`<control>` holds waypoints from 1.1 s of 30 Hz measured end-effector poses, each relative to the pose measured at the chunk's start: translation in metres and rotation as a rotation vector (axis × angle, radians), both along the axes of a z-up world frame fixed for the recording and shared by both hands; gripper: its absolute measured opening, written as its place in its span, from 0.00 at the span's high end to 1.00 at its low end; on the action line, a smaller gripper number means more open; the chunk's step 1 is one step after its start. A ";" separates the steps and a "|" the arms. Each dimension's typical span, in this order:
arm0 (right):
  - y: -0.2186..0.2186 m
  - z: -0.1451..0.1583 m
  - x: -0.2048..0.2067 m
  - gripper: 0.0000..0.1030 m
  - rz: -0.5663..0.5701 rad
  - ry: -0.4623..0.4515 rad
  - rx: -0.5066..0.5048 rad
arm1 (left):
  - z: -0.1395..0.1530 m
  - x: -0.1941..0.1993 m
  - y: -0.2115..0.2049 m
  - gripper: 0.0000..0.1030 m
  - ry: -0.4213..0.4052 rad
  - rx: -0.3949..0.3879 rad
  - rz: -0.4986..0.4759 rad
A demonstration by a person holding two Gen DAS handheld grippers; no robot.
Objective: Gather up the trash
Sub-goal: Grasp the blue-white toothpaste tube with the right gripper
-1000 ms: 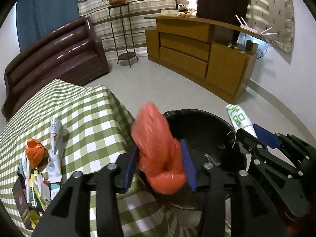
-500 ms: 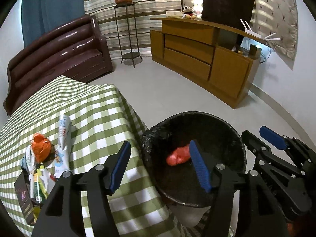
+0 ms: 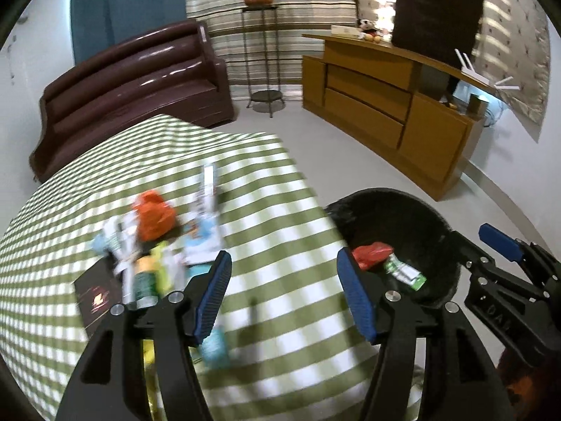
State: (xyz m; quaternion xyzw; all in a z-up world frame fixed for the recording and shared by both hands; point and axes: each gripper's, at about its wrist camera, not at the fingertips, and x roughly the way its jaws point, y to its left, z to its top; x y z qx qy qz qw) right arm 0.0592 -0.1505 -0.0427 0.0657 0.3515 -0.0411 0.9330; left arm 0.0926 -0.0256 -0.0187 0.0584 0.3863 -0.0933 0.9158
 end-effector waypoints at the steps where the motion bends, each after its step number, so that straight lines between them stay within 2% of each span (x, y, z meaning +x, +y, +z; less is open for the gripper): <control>1: 0.006 0.001 -0.001 0.48 0.011 0.001 0.000 | 0.001 -0.002 0.006 0.40 0.001 0.001 0.011; 17: 0.107 0.007 -0.010 0.47 0.187 0.017 -0.009 | 0.005 -0.040 0.120 0.38 -0.017 0.018 0.203; 33: 0.181 0.003 0.010 0.49 0.295 0.065 -0.034 | -0.007 -0.047 0.182 0.37 0.009 0.007 0.325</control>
